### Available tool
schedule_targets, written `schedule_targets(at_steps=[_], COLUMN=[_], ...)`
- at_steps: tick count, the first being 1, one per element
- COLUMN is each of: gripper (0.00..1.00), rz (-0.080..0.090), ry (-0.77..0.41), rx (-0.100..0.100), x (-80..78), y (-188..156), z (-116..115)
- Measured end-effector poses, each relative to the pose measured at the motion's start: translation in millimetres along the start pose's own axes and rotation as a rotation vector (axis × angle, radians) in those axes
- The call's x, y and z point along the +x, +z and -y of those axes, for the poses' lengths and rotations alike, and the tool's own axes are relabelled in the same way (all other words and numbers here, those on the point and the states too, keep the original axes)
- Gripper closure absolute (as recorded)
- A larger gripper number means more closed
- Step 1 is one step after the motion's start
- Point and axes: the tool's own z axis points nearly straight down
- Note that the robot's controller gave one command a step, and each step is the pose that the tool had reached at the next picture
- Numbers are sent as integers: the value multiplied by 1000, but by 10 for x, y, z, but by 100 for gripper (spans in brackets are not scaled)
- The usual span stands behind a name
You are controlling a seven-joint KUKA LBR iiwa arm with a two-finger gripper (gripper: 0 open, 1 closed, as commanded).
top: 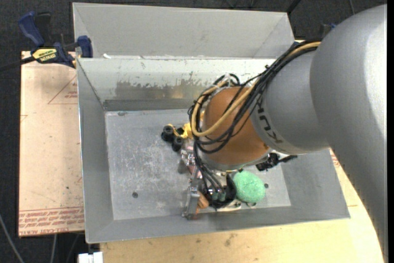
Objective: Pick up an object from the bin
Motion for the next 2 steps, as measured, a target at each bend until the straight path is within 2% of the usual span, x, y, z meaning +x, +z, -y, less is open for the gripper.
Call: schedule_targets(at_steps=[1,2], gripper=[0,0], rz=[2,1], ry=[-13,-148], rx=[-1,2], x=[-2,-137], y=[-1,-3], z=[75,175])
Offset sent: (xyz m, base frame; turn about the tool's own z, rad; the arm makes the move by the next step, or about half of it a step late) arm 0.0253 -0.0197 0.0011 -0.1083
